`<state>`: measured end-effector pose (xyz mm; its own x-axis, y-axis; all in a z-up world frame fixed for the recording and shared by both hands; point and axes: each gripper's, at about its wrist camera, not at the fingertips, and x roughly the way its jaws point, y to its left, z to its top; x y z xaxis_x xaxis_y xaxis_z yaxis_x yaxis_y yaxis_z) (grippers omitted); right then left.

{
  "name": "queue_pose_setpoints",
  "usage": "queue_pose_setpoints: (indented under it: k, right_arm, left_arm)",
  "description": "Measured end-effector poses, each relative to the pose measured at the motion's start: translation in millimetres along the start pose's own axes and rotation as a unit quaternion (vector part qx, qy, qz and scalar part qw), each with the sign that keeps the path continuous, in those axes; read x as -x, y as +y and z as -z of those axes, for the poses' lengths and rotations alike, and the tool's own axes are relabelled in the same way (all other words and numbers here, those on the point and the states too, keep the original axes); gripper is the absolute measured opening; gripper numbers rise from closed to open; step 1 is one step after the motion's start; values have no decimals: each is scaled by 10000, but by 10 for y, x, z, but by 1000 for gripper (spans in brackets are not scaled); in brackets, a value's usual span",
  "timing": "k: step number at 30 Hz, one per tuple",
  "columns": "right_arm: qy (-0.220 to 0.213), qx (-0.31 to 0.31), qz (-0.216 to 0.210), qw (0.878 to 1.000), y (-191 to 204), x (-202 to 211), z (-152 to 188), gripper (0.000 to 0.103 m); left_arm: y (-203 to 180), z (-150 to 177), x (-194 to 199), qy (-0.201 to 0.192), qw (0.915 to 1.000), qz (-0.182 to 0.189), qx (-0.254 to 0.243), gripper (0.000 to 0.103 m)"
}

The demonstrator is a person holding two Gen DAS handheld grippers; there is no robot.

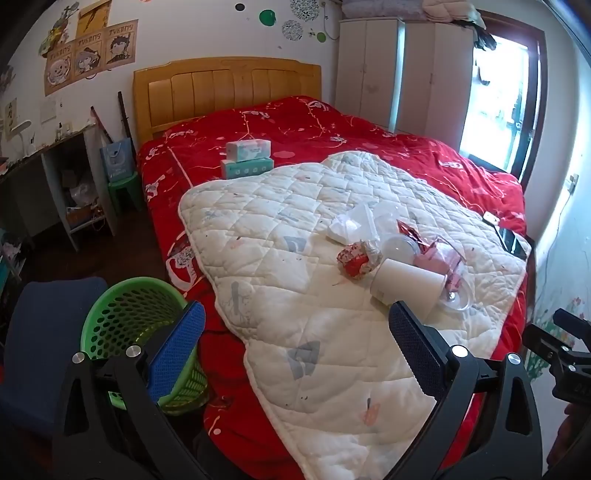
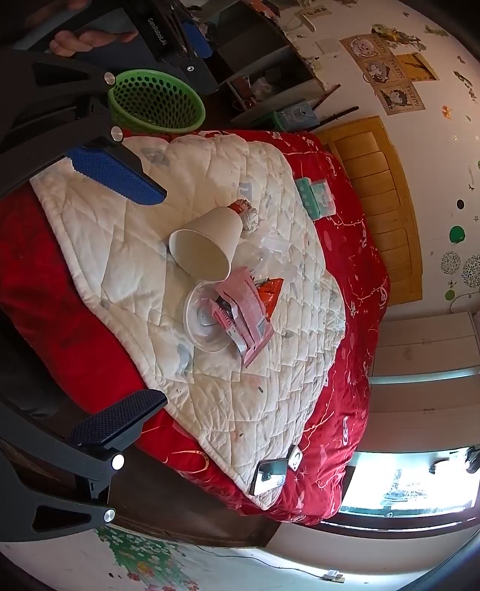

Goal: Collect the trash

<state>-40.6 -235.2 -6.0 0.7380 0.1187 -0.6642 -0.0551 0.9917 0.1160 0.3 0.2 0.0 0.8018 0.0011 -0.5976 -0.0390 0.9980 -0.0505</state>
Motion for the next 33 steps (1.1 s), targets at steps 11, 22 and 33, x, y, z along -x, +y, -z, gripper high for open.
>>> queue_pose_setpoints:
  k: [11, 22, 33]
  right_arm:
    - [38, 17, -16, 10000, -18, -108, -21, 97]
    - [42, 71, -2, 10000, -15, -170, -90, 97]
    - [49, 184, -48, 9998, -2, -252, -188, 97]
  left_arm:
    - [5, 14, -9, -1, 10000, 3, 6, 98]
    - [1, 19, -121, 2, 10000, 34, 41, 98]
    - [12, -57, -249, 30, 9998, 102, 179, 98]
